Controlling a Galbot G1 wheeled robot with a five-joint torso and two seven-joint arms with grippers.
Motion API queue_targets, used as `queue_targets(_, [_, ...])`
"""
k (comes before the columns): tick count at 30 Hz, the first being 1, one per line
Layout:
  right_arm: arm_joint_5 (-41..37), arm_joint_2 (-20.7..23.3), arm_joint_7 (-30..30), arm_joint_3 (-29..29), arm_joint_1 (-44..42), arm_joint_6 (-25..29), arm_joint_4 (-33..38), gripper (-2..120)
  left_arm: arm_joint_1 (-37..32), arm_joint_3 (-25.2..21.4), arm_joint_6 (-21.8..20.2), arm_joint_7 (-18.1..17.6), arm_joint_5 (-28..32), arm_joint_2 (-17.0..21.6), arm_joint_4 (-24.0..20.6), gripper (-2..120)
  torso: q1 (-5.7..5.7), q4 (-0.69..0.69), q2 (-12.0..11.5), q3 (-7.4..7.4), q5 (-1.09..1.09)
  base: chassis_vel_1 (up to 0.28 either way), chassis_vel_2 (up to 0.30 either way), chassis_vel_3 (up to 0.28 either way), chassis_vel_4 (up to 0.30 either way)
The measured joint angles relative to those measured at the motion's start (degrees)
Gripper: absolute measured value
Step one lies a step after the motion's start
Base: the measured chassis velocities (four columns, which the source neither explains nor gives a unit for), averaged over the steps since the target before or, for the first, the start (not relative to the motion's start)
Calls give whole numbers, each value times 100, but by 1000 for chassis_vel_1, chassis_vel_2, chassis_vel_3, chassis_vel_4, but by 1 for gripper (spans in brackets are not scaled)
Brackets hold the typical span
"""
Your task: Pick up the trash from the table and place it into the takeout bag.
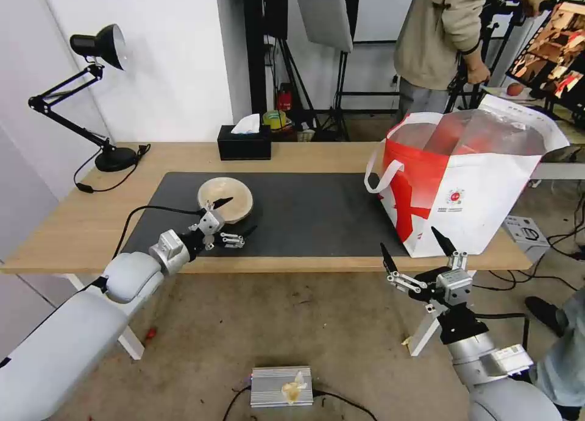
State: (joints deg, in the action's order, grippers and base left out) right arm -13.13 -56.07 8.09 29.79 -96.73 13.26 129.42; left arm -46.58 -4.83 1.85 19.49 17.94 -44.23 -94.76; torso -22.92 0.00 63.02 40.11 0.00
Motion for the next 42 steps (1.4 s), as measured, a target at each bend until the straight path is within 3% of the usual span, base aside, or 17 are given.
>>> queue_targets(15, [0,0,0,0,0,0,0,100,221,90,-425,0,-106,90,173,100,0,0,0,0,0,0,0,0,0])
queue_targets(42, [0,0,0,0,0,0,0,100,843,496,-463,144,-186,22,834,100,0,0,1,0,0,0,0,0,0])
